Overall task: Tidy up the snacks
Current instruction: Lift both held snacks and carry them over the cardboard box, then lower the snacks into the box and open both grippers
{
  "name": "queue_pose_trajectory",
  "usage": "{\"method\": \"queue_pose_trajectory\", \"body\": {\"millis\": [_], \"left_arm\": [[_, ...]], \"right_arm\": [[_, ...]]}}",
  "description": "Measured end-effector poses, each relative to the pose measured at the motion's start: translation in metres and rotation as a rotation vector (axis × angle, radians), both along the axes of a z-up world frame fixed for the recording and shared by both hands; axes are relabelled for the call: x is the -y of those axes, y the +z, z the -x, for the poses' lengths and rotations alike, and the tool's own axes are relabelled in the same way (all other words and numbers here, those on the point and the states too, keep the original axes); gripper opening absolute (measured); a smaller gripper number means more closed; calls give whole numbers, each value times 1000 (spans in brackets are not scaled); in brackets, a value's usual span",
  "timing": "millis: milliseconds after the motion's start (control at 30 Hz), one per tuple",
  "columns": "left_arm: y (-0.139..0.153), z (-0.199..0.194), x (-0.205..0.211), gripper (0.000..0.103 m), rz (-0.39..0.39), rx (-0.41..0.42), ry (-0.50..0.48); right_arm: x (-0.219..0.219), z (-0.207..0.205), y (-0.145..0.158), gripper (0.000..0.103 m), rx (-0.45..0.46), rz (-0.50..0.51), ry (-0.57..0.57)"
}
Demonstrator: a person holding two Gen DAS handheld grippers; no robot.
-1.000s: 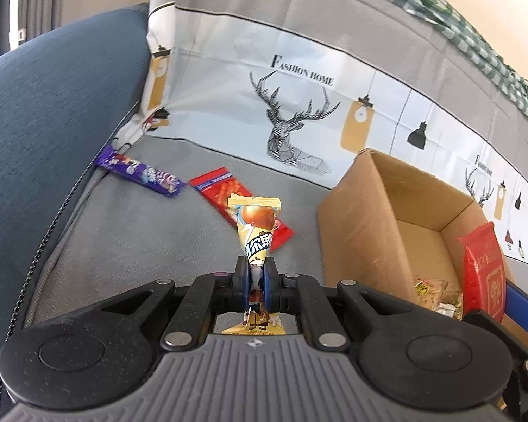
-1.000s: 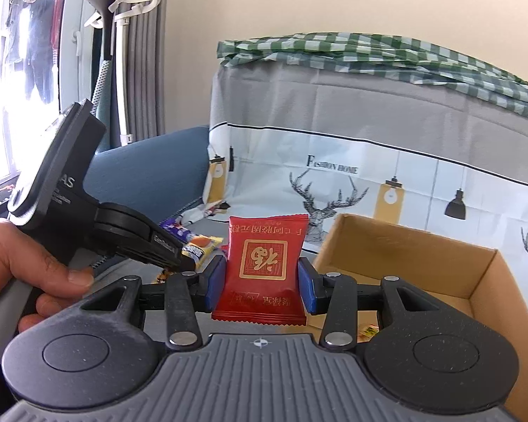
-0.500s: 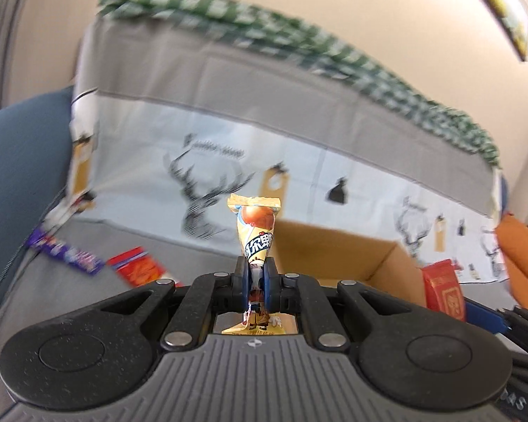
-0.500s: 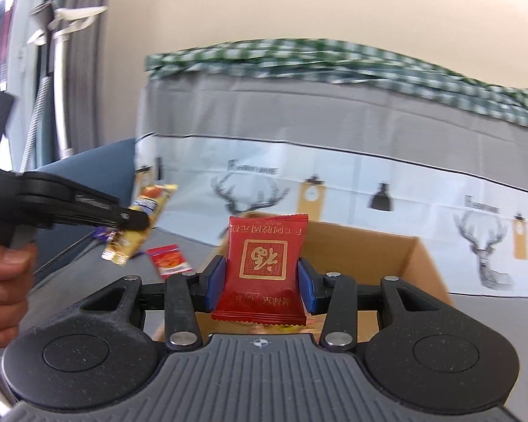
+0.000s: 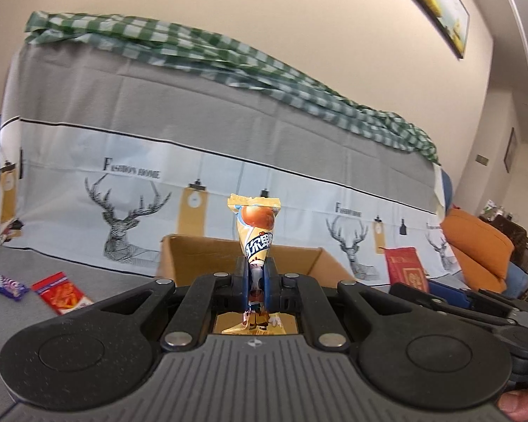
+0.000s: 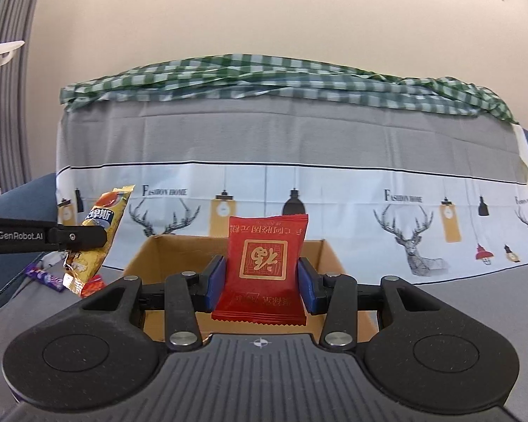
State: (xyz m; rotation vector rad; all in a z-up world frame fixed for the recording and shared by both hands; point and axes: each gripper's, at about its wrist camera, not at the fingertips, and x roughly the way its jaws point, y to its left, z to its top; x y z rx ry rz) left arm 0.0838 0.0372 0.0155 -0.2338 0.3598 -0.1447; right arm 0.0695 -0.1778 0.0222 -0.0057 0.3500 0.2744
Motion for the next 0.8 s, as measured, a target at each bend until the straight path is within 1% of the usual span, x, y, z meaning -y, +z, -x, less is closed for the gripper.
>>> {"method": "queue_pose_trajectory", "body": {"millis": [267,800], "left_arm": [[-2,-2,9,8,-9,11,-37],[1,-1,10,8,8,27,-53]], "right_arm": [[-1,-1,-1,45,8,5,-11],[-2,3,-1,45,31,4,-45]]}}
